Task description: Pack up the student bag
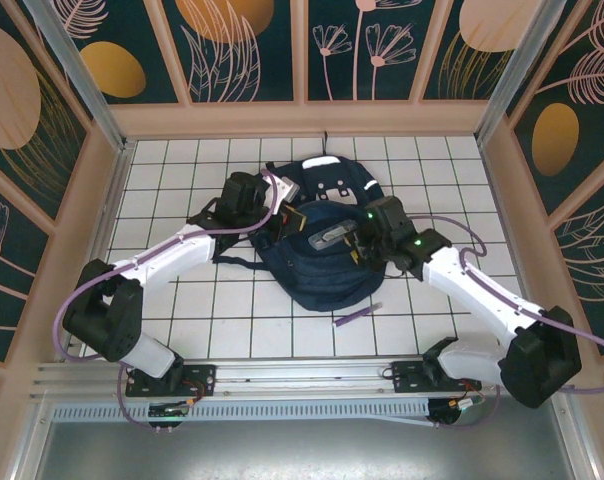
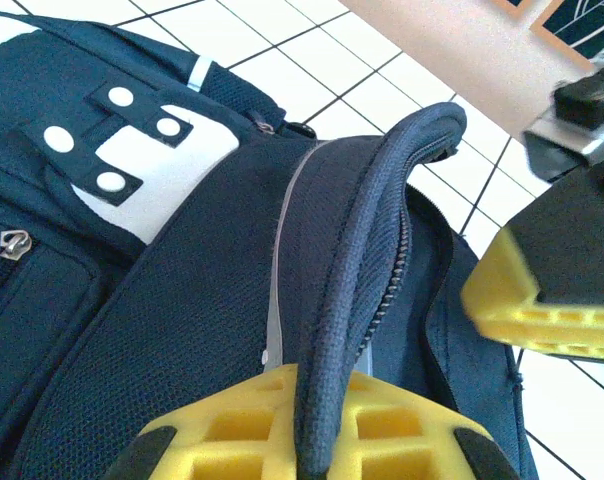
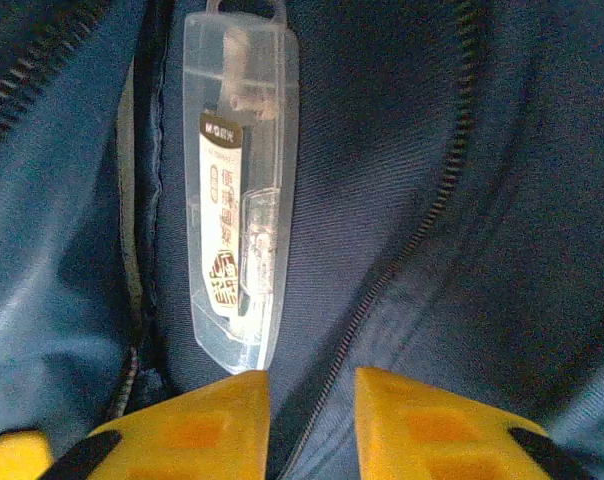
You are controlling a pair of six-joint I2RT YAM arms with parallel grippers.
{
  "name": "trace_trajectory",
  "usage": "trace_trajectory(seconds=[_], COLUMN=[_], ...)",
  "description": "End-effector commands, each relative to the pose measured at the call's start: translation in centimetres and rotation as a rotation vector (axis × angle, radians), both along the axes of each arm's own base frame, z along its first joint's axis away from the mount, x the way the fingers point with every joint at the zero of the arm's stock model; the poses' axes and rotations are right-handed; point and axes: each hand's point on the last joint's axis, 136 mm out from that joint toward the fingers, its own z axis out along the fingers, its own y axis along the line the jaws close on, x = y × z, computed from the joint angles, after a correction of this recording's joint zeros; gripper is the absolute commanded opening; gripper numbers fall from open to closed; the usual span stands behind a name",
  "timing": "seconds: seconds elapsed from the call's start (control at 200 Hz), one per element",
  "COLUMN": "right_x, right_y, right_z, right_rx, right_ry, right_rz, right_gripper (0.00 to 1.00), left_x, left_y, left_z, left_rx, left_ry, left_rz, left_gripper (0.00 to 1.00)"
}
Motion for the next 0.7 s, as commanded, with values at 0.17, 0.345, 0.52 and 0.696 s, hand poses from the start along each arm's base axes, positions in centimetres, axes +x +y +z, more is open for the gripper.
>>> trace_trajectory(seconds=[0.17, 0.345, 0.52, 0.696], right_x=[5.8, 8.3, 7.7, 3.1], right_y=[1.9, 6.0, 7.1, 4.1], right_z=[-0.1, 0.0, 3.1, 3.5], right_rx=[-0.082, -0.02, -0.081, -0.176], right_ry=[-0.315, -0.35, -0.413, -0.52], right_rz=[0.096, 0.153, 0.274, 0.428], right_gripper=[0.11, 0.1, 0.29, 0.33], left_x=[-1.1, -0.7, -0.1, -0.2], left_y=[-0.8, -0.9, -0.9, -0.5], left_z=[3.9, 4.8, 5.4, 5.5], left_rx=[-0.137, -0.164, -0.188, -0.17], left_ry=[-0.042, -0.05, -0.053, -0.063], left_rz=[-0.053, -0.039, -0.004, 0.007], left_gripper=[0.0, 0.0, 0.0, 0.0])
